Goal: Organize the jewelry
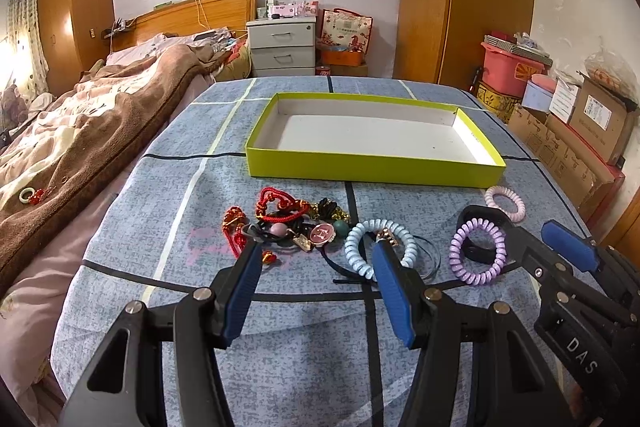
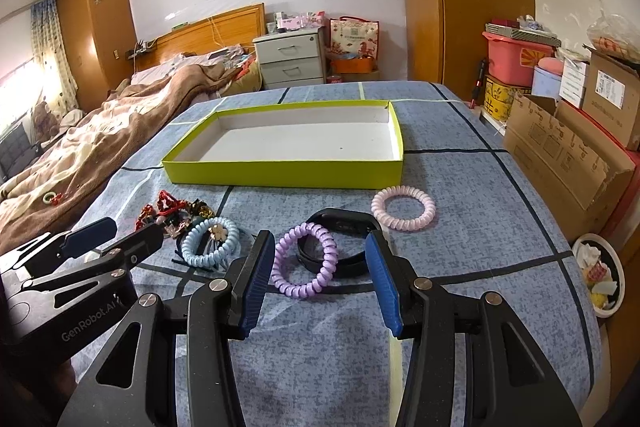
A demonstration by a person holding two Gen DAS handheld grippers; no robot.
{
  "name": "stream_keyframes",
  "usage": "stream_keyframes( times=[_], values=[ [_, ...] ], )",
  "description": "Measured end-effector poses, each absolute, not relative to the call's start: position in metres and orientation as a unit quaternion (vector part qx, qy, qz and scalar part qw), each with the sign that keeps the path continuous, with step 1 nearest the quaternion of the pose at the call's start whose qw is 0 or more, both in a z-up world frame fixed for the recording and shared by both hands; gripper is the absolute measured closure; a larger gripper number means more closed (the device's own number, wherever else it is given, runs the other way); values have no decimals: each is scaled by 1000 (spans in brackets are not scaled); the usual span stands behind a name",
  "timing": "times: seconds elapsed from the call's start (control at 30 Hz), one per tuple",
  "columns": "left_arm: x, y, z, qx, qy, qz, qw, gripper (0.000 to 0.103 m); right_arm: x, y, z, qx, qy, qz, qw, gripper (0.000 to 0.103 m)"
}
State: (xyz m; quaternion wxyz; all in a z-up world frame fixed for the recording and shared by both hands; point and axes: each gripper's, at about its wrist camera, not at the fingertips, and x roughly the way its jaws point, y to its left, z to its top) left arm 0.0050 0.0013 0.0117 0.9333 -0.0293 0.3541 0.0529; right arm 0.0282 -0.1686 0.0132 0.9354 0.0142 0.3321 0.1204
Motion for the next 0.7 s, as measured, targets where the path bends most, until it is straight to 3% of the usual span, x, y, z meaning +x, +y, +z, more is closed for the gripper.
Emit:
stream_keyframes(
  times=[0.7],
  values=[
    [4, 0, 13, -28, 359, 55, 931, 43, 24, -165, 10, 7, 334, 119, 935, 55]
  ],
)
